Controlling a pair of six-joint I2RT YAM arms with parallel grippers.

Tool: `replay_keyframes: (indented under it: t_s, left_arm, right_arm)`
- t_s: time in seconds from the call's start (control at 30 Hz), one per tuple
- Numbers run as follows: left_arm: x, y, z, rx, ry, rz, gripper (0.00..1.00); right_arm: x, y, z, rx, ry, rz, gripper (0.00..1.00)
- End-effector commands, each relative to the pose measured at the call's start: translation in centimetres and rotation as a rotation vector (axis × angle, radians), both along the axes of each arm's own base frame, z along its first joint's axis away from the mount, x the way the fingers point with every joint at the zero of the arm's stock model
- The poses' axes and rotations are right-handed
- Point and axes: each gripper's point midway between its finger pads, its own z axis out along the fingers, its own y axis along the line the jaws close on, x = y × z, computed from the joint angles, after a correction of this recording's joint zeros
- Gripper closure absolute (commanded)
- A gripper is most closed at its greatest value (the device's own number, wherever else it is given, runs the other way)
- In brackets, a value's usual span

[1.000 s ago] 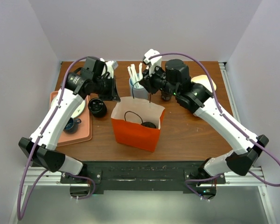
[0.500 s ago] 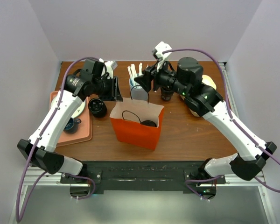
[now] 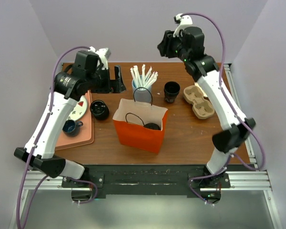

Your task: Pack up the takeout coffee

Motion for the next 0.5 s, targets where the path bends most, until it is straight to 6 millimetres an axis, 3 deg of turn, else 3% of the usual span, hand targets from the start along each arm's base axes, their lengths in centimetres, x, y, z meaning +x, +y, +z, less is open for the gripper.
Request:
replay_keyframes:
  t_s: [0.0, 0.07, 0.1, 0.2, 0.23, 0.47]
  left_arm:
    - [-0.6, 3.0, 4.0, 0.033, -0.147, 0.099, 0.0]
    - [-1.0, 3.8, 4.8, 0.033, -0.191, 0.123, 0.0]
    - [-1.3, 3.9, 5.2, 0.028, -0.21, 0.119, 0.0]
    - [-2.3, 4.0, 6.0, 0.011, -0.253, 0.095, 0.0]
    - [-2.6, 4.2, 6.2, 0.007, -0.261, 0.095, 0.0]
    - [-4.1, 4.1, 5.4, -0.031, -0.198, 0.107, 0.0]
  right_arm:
    - [4.5, -2.4, -7.5, 0.02, 0.266, 0.028, 0.6]
    - [5.8, -2.7, -8.2, 0.012, 0.273, 0.075, 0.61]
    - [6.7, -1.8, -10.7, 0.003, 0.318, 0.136, 0.61]
    - [7.8, -1.3, -12.3, -0.047, 0.324, 0.205, 0.59]
    - [8.4, -0.8, -13.9, -0.051, 0.347, 0.229, 0.6]
    - [8.5, 1.5, -15.6, 0.0, 0.332, 0.355, 0.55]
